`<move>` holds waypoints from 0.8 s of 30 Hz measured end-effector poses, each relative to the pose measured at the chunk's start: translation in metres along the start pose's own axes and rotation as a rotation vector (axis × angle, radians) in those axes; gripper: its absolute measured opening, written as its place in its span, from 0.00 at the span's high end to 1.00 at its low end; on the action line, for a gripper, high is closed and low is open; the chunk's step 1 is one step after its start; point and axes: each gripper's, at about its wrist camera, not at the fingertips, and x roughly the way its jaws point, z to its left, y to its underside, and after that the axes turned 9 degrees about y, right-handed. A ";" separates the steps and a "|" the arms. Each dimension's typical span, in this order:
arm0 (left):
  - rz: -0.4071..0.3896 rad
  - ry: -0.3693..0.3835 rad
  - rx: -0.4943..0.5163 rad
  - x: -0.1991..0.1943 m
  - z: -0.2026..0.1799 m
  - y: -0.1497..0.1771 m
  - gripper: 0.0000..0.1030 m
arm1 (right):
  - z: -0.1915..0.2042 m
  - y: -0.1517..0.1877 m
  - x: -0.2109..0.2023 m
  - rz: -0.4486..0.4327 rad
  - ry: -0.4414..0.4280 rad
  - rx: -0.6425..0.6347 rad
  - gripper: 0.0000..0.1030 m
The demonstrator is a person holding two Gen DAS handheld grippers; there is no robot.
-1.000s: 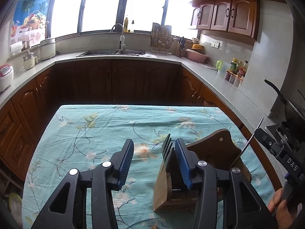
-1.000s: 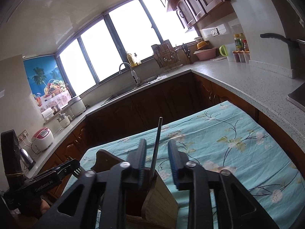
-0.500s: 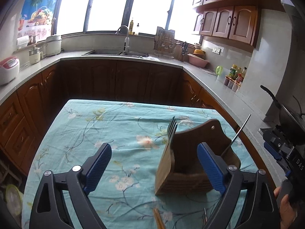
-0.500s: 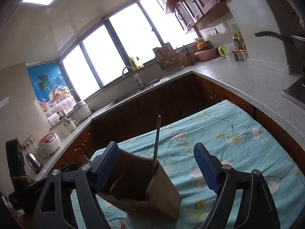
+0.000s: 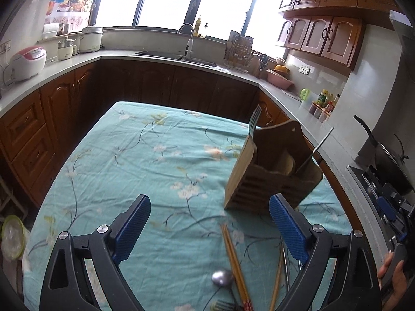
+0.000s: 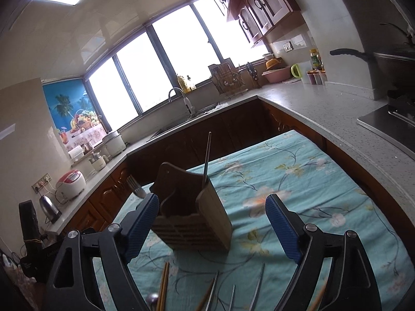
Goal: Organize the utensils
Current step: 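Move both tools back from the caddy to the utensil pile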
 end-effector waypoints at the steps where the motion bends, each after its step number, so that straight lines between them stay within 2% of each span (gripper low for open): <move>1: 0.005 0.000 -0.001 -0.004 0.000 0.004 0.09 | -0.001 0.003 -0.005 0.000 0.002 -0.005 0.16; 11: 0.040 -0.012 -0.009 -0.028 -0.001 0.032 0.09 | -0.032 0.038 -0.045 0.038 0.071 -0.016 0.16; 24: 0.111 -0.047 0.008 -0.011 -0.004 0.046 0.11 | -0.073 0.068 -0.051 0.119 0.166 0.007 0.16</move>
